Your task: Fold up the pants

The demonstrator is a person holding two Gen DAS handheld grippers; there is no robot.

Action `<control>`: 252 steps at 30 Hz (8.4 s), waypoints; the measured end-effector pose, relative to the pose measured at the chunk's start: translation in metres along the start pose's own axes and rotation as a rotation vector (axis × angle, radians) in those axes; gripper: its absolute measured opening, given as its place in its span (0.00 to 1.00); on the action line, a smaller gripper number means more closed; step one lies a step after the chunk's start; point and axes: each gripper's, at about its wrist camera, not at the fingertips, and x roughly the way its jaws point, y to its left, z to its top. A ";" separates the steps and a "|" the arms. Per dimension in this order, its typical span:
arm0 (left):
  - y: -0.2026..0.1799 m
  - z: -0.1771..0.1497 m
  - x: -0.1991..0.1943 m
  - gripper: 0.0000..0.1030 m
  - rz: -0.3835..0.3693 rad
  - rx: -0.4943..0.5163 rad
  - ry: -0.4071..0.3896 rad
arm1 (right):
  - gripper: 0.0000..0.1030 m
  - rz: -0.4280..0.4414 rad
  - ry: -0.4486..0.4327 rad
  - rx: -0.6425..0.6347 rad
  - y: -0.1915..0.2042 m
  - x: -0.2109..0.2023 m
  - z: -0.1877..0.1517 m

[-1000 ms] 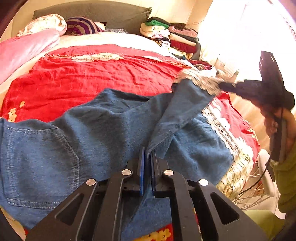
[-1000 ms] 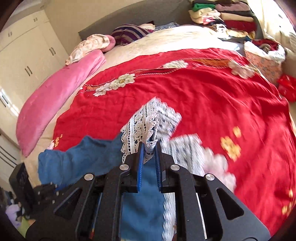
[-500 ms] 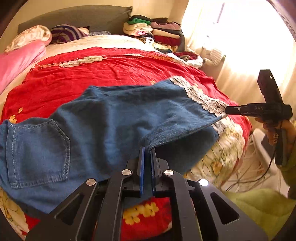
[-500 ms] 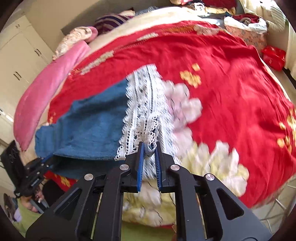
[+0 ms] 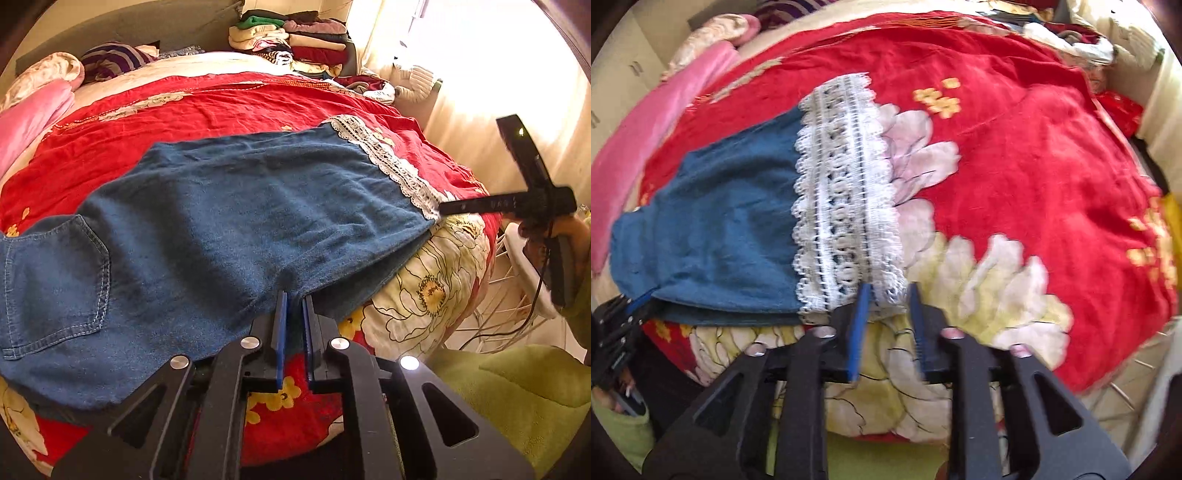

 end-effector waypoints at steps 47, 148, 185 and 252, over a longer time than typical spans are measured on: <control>0.172 -0.059 -0.107 0.64 0.179 -0.702 -0.218 | 0.38 0.175 -0.148 -0.426 0.087 -0.001 0.005; 0.114 0.127 0.076 0.07 0.133 -0.208 0.023 | 0.51 0.303 -0.095 -0.107 0.014 0.081 0.153; 0.128 0.092 0.005 0.42 0.350 -0.299 -0.158 | 0.44 0.089 -0.328 -0.240 0.015 0.039 0.114; -0.022 0.031 0.035 0.71 0.200 -0.070 0.049 | 0.66 0.141 -0.166 -0.306 0.054 0.023 -0.007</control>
